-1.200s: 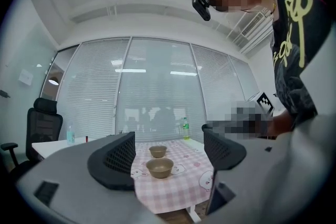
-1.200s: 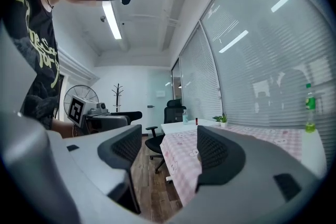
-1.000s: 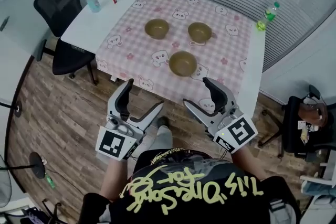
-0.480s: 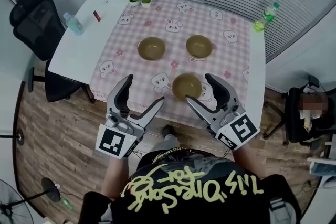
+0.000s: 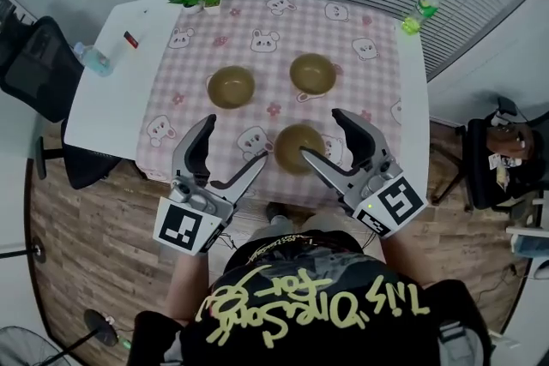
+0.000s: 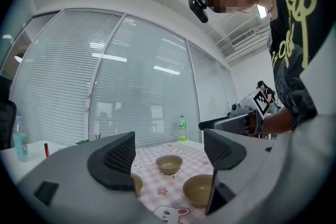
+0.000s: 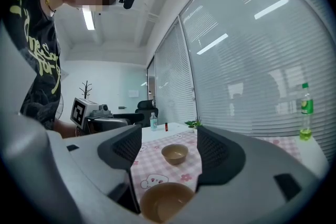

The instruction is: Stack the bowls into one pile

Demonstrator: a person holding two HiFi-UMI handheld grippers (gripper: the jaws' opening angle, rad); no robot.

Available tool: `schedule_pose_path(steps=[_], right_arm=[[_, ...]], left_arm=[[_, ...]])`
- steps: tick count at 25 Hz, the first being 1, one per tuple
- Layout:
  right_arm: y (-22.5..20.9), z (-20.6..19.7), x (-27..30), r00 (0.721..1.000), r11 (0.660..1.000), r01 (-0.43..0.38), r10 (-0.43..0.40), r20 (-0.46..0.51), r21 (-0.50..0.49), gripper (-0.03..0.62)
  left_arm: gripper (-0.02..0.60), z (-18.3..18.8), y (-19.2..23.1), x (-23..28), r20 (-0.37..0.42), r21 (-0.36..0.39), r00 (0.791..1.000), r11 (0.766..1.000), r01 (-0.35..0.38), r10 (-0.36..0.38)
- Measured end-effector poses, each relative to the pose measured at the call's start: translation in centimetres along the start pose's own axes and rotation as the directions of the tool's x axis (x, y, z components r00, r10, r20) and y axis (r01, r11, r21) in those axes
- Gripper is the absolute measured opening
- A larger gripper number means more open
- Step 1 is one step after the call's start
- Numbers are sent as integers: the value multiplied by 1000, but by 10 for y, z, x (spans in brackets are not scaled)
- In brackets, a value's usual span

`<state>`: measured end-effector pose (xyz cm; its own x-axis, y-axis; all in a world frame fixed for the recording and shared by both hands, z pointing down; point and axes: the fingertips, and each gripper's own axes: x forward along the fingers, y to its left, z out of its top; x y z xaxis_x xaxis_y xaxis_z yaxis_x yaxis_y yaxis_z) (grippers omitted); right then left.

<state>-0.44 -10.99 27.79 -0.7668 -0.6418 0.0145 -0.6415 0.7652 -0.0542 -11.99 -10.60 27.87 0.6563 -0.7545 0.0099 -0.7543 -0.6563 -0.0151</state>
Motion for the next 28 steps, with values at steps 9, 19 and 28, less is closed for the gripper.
schedule_pose_path(steps=[9, 19, 28], right_arm=[[3, 0, -6, 992, 992, -121, 120, -35, -28, 313], [-15, -18, -9, 975, 980, -199, 199, -98, 10, 313], [-15, -80, -19, 899, 939, -343, 334, -283, 19, 313]], left_arm=[[403, -4, -9, 17, -38, 25, 999, 1000, 0, 1], [405, -28, -18, 30, -95, -23, 995, 999, 31, -33], [413, -73, -34, 36, -194, -85, 970, 988, 132, -146]])
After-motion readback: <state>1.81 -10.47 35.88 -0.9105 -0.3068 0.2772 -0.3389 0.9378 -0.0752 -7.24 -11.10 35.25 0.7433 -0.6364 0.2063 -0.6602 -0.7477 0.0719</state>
